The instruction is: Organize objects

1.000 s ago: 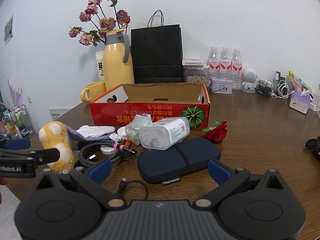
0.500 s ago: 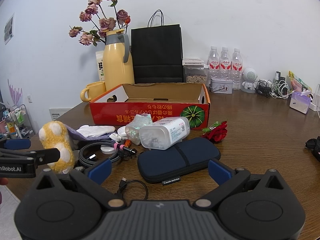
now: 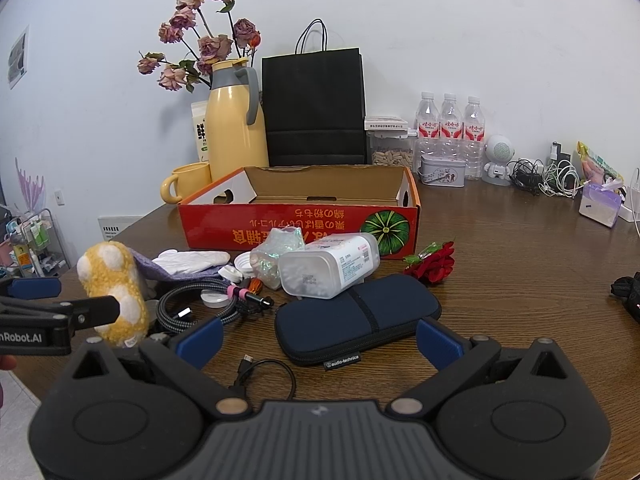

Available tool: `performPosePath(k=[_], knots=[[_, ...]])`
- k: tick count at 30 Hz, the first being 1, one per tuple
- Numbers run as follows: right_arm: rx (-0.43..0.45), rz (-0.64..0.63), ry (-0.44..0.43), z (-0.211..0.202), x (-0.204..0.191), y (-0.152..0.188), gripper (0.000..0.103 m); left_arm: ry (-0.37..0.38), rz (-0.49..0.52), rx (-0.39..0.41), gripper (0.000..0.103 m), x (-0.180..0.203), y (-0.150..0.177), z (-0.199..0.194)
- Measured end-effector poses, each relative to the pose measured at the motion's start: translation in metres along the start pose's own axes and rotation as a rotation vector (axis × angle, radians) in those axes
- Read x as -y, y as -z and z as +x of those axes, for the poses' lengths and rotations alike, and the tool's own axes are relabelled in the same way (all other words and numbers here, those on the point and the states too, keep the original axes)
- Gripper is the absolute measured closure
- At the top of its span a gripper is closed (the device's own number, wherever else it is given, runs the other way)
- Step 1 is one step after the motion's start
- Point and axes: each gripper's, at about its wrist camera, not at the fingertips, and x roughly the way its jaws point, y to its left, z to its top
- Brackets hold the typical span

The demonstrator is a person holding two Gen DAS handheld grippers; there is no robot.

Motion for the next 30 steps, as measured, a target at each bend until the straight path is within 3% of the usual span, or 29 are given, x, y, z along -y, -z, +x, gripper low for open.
performPosePath(k=[10, 19, 30], knots=[[-0.010, 0.006, 0.003, 0.006, 0.003, 0.003, 0.000, -0.007, -0.011, -0.014, 0.000, -0.003, 0.004, 0.008], [-0.024, 0.005, 0.012, 0.027, 0.017, 0.004, 0.000, -0.029, -0.084, -0.056, 0.000, -0.020, 0.000, 0.036], [-0.021, -0.045, -0.006, 0.064, 0.020, -0.016, 0.000, 0.027, -0.165, -0.068, 0.000, -0.034, -0.002, 0.056]])
